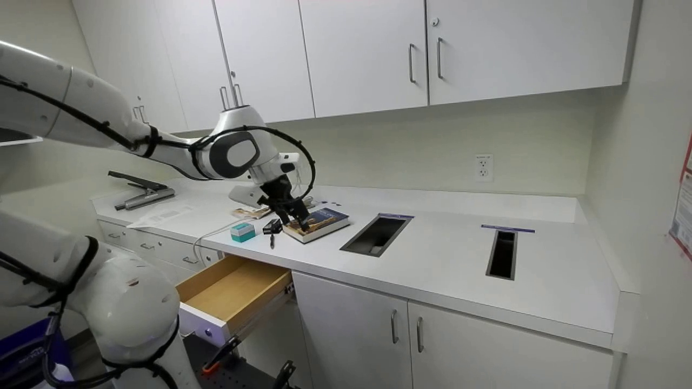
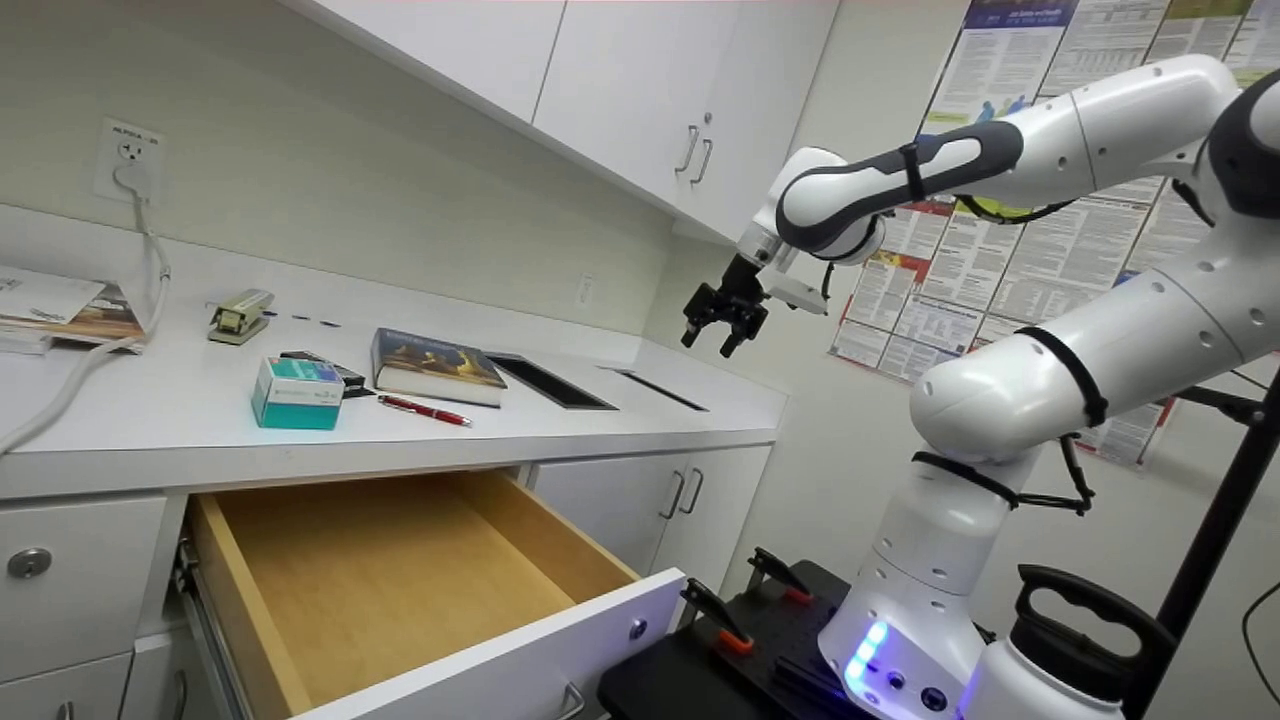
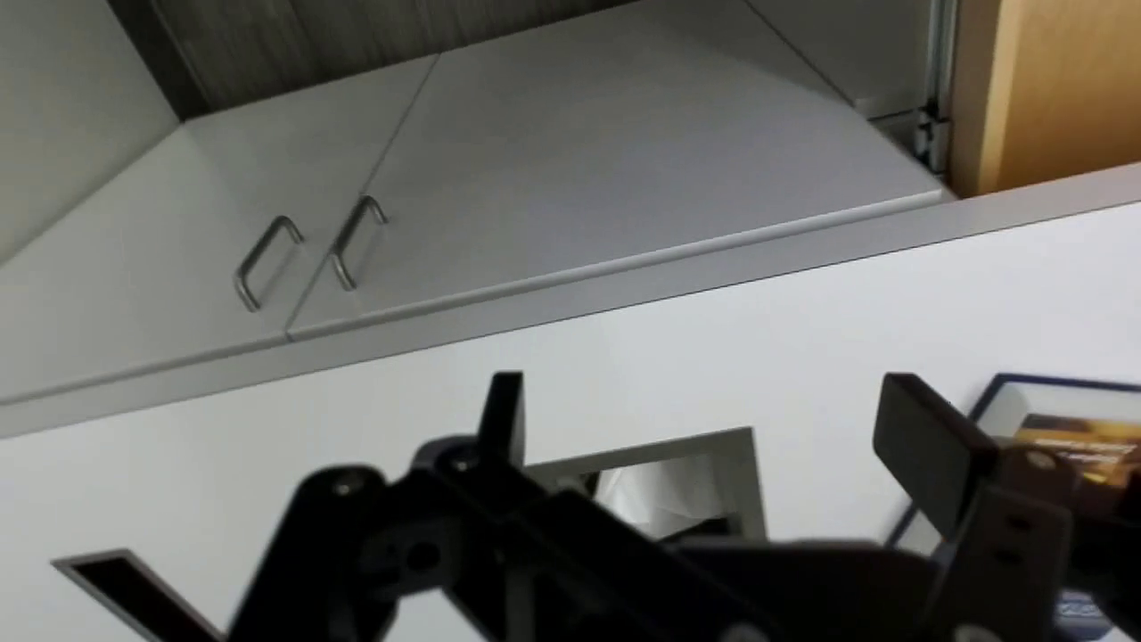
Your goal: Open the bottom right cupboard door then close the drawer
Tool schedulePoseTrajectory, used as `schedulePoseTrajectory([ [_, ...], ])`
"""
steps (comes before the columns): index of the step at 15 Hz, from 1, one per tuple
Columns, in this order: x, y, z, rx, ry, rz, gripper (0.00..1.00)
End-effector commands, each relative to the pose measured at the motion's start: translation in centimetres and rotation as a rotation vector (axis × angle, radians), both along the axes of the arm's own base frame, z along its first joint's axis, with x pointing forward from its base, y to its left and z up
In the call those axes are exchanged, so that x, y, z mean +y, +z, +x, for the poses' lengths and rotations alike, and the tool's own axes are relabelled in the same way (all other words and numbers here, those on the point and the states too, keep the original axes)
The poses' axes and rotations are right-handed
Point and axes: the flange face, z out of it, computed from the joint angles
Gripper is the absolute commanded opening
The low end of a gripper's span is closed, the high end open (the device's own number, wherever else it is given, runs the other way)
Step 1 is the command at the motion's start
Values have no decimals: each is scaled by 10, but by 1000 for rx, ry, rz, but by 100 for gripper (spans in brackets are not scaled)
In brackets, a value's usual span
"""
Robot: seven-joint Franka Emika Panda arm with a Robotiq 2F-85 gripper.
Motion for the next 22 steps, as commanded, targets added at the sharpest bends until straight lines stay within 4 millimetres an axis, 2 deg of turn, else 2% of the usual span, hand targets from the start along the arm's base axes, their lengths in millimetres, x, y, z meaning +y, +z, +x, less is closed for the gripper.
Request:
schedulePoseTrajectory([
  [1,-56,-7,1,-4,-201,44,100],
  [3,-80,-15,-8,-5,-313,58,100],
  [4,-85,-17,-12,9,-358,46,100],
  [5,-77,-12,-10,14,-275,62,100],
  [7,-87,-15,-13,21,-328,59,100],
  [10,-86,-15,-13,21,-333,59,100],
  [11,-94,-13,-9,-7,-391,62,100],
  [14,-131,-11,-12,-47,-579,105,100],
  [17,-177,-20,-26,-64,-739,148,100],
  [20,-220,-46,-47,-54,-883,225,100],
  [22,-241,-63,-60,-46,-979,283,100],
])
